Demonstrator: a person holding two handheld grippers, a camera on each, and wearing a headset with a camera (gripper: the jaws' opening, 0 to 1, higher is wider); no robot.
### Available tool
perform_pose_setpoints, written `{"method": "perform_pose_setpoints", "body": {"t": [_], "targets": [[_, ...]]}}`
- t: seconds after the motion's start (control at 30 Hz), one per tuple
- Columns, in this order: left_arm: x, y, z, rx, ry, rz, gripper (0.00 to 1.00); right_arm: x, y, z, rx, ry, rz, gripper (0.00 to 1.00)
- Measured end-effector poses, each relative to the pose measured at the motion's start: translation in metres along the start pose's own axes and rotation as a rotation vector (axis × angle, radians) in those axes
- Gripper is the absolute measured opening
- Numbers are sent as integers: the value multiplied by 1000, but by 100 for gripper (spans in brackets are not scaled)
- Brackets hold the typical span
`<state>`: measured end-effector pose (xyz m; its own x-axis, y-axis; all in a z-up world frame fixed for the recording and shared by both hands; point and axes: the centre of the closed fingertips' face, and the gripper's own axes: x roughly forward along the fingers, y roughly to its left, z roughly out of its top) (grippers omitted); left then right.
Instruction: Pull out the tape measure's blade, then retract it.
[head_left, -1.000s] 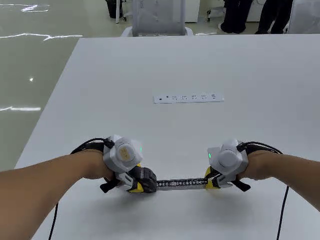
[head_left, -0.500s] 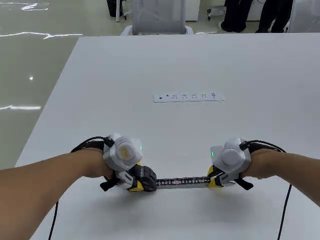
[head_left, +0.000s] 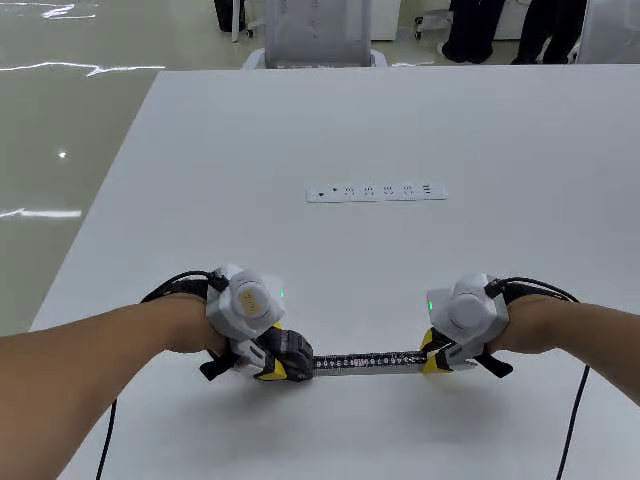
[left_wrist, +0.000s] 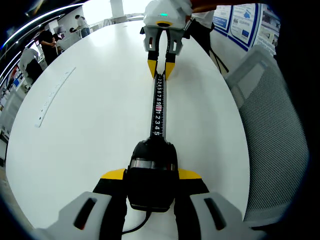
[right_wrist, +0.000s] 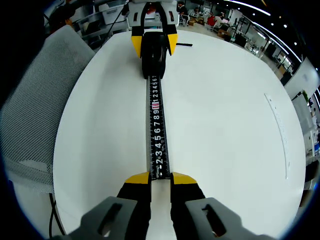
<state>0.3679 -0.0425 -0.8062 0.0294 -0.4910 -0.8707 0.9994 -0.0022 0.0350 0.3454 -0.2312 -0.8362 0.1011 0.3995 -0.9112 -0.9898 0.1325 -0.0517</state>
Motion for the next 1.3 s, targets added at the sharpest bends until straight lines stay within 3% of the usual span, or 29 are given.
{"method": "perform_pose_setpoints", "body": {"t": [1.3], "targets": [[-1, 0, 0, -2, 1, 3, 32, -10, -1, -22, 21, 24, -10, 13]]}}
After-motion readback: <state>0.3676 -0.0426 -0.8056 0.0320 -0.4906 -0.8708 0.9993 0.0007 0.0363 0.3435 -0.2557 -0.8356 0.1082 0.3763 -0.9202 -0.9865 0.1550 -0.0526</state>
